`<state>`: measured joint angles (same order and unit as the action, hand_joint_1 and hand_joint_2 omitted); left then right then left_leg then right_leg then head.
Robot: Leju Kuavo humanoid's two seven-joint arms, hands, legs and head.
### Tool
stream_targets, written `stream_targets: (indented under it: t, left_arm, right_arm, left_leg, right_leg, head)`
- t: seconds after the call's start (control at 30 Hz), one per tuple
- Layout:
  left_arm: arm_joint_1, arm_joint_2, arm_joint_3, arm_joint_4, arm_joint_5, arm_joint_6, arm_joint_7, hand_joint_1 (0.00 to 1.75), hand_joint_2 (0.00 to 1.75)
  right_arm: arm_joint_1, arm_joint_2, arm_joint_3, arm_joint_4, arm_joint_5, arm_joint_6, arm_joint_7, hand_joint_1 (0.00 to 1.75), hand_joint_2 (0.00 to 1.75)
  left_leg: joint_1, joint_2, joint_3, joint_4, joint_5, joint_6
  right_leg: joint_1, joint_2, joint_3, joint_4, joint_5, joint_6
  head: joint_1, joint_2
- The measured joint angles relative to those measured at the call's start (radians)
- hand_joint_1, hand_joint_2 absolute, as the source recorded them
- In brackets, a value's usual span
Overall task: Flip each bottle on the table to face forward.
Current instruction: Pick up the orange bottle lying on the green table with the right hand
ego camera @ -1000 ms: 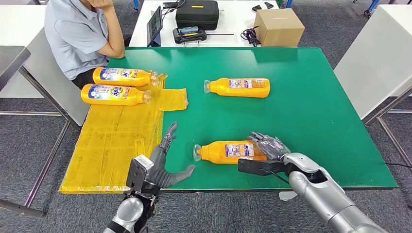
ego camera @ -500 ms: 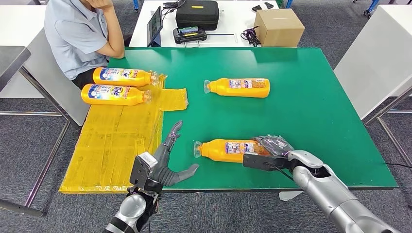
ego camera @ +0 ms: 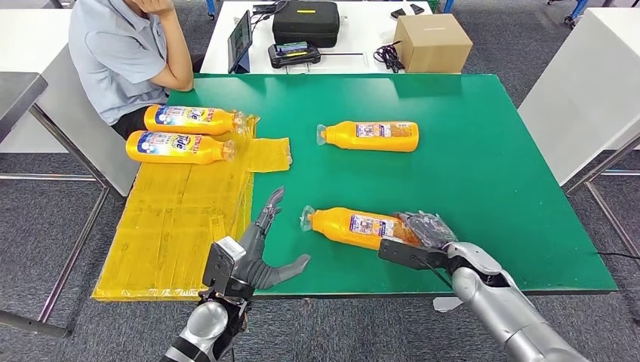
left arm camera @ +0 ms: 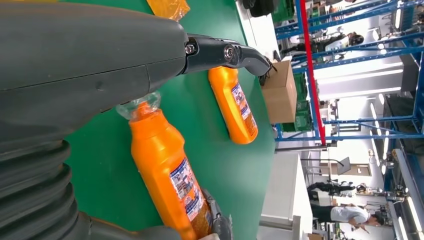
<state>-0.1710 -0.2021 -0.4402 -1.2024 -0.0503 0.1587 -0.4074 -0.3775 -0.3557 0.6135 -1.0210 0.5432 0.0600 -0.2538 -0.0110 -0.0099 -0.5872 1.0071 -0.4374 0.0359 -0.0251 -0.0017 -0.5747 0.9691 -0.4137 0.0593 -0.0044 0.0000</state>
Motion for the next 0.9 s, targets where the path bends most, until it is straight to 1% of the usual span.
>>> stream_targets:
  t: [0.1,0.2,0.27,0.3,0.37,0.5,0.63,0.77,0.9]
  left_arm:
    - [0.0,-0.001,-0.001,0.0,-0.011,0.031,-0.015,0.0,1.75]
    - [0.001,-0.008,0.0,-0.001,-0.028,0.097,-0.051,0.0,1.75]
    - [0.004,-0.017,0.006,-0.002,-0.002,0.12,-0.078,0.0,1.75]
    - [0.006,-0.023,0.011,-0.005,0.031,0.115,-0.09,0.0,1.75]
    - [0.012,-0.033,0.026,-0.013,0.124,0.076,-0.102,0.0,1.75]
    - [0.028,-0.039,0.054,-0.028,0.307,-0.047,-0.082,0.0,1.75]
    - [0.047,-0.041,0.078,-0.029,0.394,-0.114,-0.079,0.0,1.75]
    - [0.086,-0.045,0.106,-0.042,0.488,-0.203,-0.091,0.0,1.75]
    - [0.109,-0.045,0.123,-0.047,0.543,-0.286,-0.07,0.0,1.75]
  right_arm:
    - [0.035,0.038,-0.05,-0.011,-0.028,-0.014,-0.033,1.75,1.75]
    - [0.076,0.079,-0.107,-0.033,-0.076,-0.02,-0.066,1.75,1.75]
    - [0.101,0.104,-0.145,-0.049,-0.112,-0.015,-0.082,1.75,1.75]
    - [0.111,0.116,-0.163,-0.058,-0.127,-0.011,-0.089,1.75,1.75]
    - [0.127,0.136,-0.196,-0.072,-0.147,0.001,-0.099,1.75,1.75]
    - [0.143,0.167,-0.238,-0.087,-0.171,0.021,-0.116,1.75,1.75]
    - [0.148,0.188,-0.263,-0.091,-0.186,0.026,-0.125,1.75,1.75]
    - [0.163,0.205,-0.291,-0.106,-0.211,0.03,-0.133,1.75,1.75]
    - [0.174,0.219,-0.307,-0.129,-0.231,0.052,-0.148,1.75,1.75]
  left_leg:
    - [0.0,0.0,0.0,0.0,0.0,0.0]
    - [0.0,-0.001,-0.001,0.0,0.0,0.0]
    - [0.0,-0.001,-0.001,0.0,0.0,0.0]
    - [0.0,-0.001,-0.001,0.0,0.0,0.0]
    - [0.0,-0.001,-0.002,0.0,0.0,0.0]
    - [0.0,-0.001,-0.002,0.0,0.0,0.0]
    - [0.0,-0.001,-0.002,0.0,0.0,0.0]
    - [0.0,-0.001,-0.002,0.0,0.0,0.0]
    - [0.0,-0.001,-0.002,0.0,0.0,0.0]
  right_leg:
    - [0.0,0.0,0.0,0.0,0.0,0.0]
    - [0.0,-0.001,0.0,0.0,0.0,0.0]
    - [0.0,-0.001,0.0,0.0,0.0,0.0]
    - [0.0,-0.001,0.0,0.0,0.0,0.0]
    - [0.0,-0.001,-0.001,0.0,0.0,0.0]
    - [-0.001,-0.001,-0.001,0.0,0.0,0.0]
    - [-0.001,-0.001,-0.001,0.0,0.0,0.0]
    - [-0.001,-0.001,-0.001,0.0,0.0,0.0]
    - [-0.001,-0.001,-0.001,0.0,0.0,0.0]
  head:
    - [0.0,0.0]
    - [0.0,0.0]
    - [0.0,0.0]
    - [0.0,0.0]
    - [0.0,0.0]
    - [0.0,0.0]
    - [0.0,0.0]
    - [0.0,0.0]
    - [0.0,0.0]
